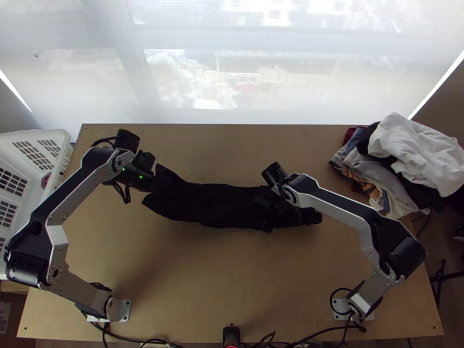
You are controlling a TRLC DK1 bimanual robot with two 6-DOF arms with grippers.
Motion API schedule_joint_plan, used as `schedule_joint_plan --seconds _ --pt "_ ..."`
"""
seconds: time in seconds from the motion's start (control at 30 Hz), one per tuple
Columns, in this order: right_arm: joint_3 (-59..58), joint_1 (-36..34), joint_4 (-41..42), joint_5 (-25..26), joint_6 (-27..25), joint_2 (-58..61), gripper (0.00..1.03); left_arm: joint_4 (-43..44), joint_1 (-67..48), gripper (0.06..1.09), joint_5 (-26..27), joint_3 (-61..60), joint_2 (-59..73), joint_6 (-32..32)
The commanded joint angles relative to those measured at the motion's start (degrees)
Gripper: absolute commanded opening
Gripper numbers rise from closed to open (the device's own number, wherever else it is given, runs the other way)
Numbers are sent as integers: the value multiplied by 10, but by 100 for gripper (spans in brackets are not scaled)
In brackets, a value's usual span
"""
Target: Fold the t-shirt
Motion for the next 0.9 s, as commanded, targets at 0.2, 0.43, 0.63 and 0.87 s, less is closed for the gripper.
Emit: schedule_joint_plan --seconds 0.2,0.43,0.63,0.87 --pt "0 -9 -3 3 5 -4 98 -52 -19 9 76 150 -9 -16" --pt "83 -9 -86 2 20 -94 98 -45 -55 9 82 206 24 -17" --pt "152 -31 -171 2 16 -137 98 -33 -93 9 82 243 63 -23" --pt "181 -39 -191 2 15 -149 98 -35 -110 9 82 283 96 -22"
